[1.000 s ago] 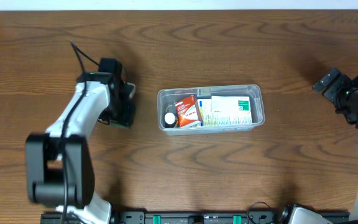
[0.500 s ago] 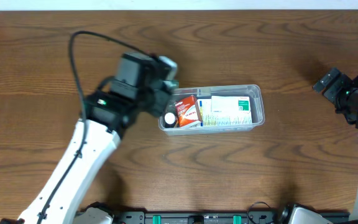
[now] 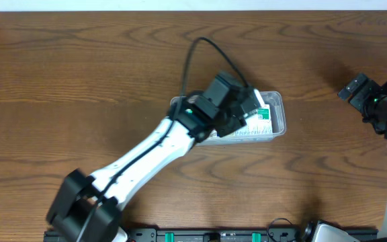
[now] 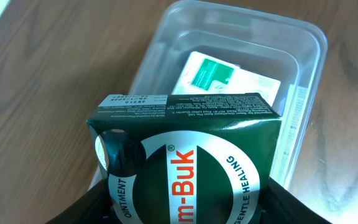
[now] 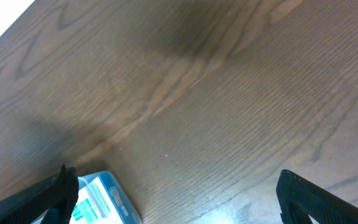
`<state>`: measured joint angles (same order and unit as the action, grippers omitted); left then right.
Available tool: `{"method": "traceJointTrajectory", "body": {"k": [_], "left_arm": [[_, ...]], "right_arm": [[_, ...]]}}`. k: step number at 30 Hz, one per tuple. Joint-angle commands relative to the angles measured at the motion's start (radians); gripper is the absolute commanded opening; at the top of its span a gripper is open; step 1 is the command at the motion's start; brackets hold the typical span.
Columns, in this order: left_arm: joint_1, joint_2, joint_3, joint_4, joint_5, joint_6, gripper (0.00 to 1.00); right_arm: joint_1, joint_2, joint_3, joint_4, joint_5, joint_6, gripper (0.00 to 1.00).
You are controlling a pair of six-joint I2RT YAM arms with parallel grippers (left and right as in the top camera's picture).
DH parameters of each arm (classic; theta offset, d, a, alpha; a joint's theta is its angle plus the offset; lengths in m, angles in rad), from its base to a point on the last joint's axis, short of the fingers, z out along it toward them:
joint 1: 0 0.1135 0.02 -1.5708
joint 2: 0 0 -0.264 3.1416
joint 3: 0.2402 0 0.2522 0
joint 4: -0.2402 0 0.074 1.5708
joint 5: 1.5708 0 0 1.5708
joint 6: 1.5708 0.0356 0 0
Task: Pack container
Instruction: 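Carry the green tin to the container's right end and lower it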
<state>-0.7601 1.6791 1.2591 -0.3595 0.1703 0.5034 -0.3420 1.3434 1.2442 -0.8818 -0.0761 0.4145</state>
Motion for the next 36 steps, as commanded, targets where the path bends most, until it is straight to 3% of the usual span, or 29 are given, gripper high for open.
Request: {"method": "traceJointTrajectory", "body": {"k": [1,7,13,22,31,36], "left_arm": [[-0.024,0.035,0.013,0.034,0.004,0.134,0.47],[-0.037,0.055,0.013,0.009,0.005,0.132,0.49],[-0.038,0.055,0.013,0.004,0.0,0.132,0.66],[-0.037,0.051,0.035,0.002,-0.032,0.097,0.84],[-0.033,-0.026,0.061,0.0,-0.137,-0.039,0.86],[0.017,-0.157,0.062,-0.092,-0.257,-0.255,0.87]], "right_arm": [[-0.005,-0.01,0.005,-0.001,-0.003,0.011,0.99],[-0.005,-0.01,0.005,-0.001,-0.003,0.011,0.99],[-0.005,-0.01,0.005,-0.001,-0.003,0.011,0.99],[-0.005,-0.01,0.005,-0.001,-0.003,0.011,0.99],[-0.005,-0.01,0.005,-0.001,-0.003,0.011,0.99],[-0.005,-0.01,0.005,-0.001,-0.003,0.011,0.99]]}}
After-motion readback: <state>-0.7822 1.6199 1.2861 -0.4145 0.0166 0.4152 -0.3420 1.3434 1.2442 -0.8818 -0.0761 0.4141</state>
